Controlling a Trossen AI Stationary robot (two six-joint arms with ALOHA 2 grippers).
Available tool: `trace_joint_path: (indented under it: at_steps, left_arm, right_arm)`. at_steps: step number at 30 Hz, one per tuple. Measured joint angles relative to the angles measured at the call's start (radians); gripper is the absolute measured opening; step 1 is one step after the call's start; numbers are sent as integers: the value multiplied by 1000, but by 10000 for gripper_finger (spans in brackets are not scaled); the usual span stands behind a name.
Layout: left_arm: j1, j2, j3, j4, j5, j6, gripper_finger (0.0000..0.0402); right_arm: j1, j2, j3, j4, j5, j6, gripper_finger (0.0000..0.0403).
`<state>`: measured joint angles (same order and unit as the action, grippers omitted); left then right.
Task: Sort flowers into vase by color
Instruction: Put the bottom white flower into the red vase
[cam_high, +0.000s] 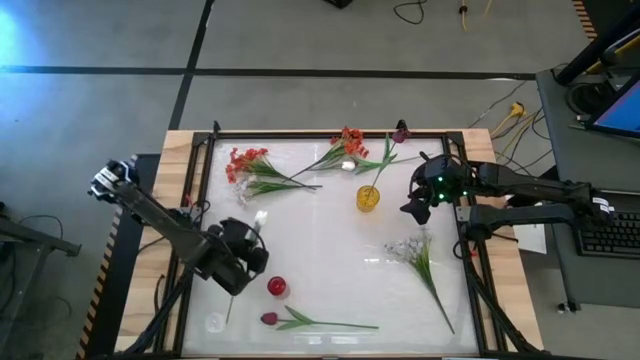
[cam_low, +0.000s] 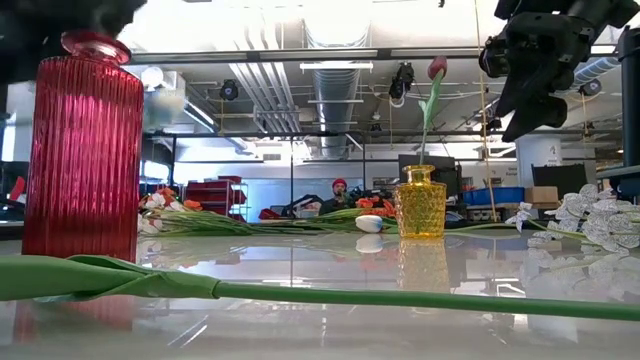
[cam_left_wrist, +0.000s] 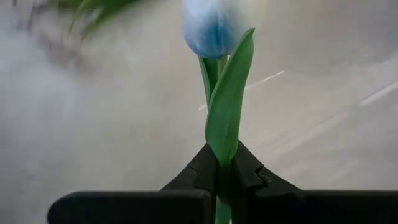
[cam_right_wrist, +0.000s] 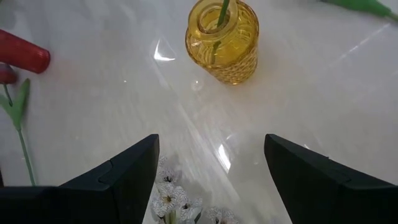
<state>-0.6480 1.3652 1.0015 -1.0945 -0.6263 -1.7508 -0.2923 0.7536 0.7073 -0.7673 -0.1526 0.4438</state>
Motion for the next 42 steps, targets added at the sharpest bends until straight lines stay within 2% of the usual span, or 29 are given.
trace_joint_path:
  at_steps: [12,18,26,37,42]
  left_arm:
    - [0,-78,179,-7,-301,330,0]
    - [0,-74,282,-9,-394,470,0]
    - [-1,-57,357,-5,-503,552,0]
    - [-7,-51,432,62,-544,714,0]
    - [-26,-51,456,268,-543,966,0]
  right_arm:
    - [0,0,-3,3,23,-2,281]
    - [0,0,-3,3,23,-2,281]
    - [0,0,-3,20,23,0,281]
    - [0,0,-3,26,23,1,281]
    - [0,0,-3,26,23,2,281]
